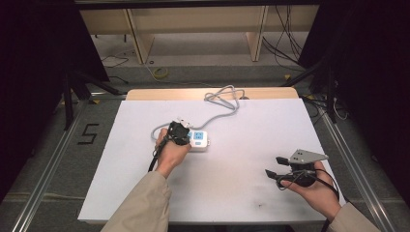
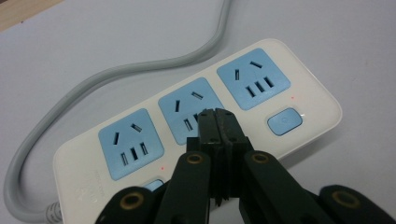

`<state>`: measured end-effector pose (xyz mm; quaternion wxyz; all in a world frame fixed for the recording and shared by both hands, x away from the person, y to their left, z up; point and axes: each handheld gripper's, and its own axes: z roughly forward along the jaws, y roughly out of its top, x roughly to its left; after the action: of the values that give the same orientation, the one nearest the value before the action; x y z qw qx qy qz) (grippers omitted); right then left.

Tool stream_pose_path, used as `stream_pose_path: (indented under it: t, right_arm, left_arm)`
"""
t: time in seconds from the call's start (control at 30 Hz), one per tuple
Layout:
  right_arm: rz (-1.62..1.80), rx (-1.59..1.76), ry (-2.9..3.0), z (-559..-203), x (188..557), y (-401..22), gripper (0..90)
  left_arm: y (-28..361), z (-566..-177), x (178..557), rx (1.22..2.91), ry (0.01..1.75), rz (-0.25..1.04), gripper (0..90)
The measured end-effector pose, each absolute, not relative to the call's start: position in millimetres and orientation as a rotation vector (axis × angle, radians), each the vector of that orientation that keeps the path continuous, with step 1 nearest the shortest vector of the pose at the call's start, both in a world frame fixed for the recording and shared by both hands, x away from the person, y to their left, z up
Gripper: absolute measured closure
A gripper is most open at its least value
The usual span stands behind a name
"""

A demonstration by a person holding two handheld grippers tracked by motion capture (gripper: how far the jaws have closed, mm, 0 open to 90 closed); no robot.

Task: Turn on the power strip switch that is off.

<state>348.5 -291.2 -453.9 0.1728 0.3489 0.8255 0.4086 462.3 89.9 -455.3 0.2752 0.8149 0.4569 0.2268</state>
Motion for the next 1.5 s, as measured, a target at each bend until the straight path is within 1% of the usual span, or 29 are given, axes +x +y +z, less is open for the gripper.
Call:
stream_pose_path:
  t: [0.1,0.9,0.93,0.97,1.0,1.07,1.1,1.13,1.17,1.2,1.23,1.4,1.5]
  right_arm:
    - [1.156,0.988,2.344,-454.5,349.1,-290.9,35.4]
    - [1.157,0.985,2.347,-454.6,348.6,-289.4,35.4]
    - [1.156,0.986,2.348,-454.7,348.6,-289.3,35.4]
    - [1.157,0.989,2.347,-454.7,348.6,-289.2,35.4]
    - [1.157,0.987,2.346,-454.6,348.6,-289.2,35.4]
    - [1.156,0.987,2.347,-454.4,348.4,-289.3,35.4]
    - [1.157,0.986,2.346,-454.3,348.3,-289.4,35.4]
    - [1.159,0.987,2.345,-454.0,347.9,-289.4,35.4]
    - [1.162,0.987,2.342,-453.6,347.5,-289.8,35.4]
    - [1.164,0.983,2.341,-453.2,347.1,-290.4,35.4]
    - [1.164,0.983,2.339,-453.2,347.1,-291.2,35.4]
    - [1.157,0.992,2.342,-454.5,350.6,-291.9,35.5]
    - [1.16,0.981,2.342,-453.2,349.7,-289.5,35.5]
  left_arm:
    - [88.8,-455.0,461.9,2.207,1.22,0.625,90.0]
    - [88.3,-456.6,462.0,2.209,1.219,0.621,90.0]
    - [88.3,-456.7,462.3,2.195,1.219,0.573,90.0]
    - [86.8,-456.8,461.9,2.201,1.215,0.57,90.0]
    - [83.6,-457.5,460.8,2.217,1.203,0.617,90.0]
    - [73.0,-459.6,458.2,2.346,1.142,0.878,90.0]
    - [75.5,-459.7,460.1,2.296,1.169,0.837,90.0]
    - [82.3,-457.7,462.6,2.239,1.216,0.732,90.0]
    - [88.4,-457.5,463.2,2.225,1.23,0.71,90.0]
    - [92.8,-457.0,462.4,2.242,1.229,0.722,90.0]
    - [95.0,-456.6,461.6,2.225,1.244,0.698,90.0]
    - [88.8,-457.2,460.2,2.247,1.218,0.729,90.0]
    - [91.6,-457.5,460.7,2.22,1.23,0.704,90.0]
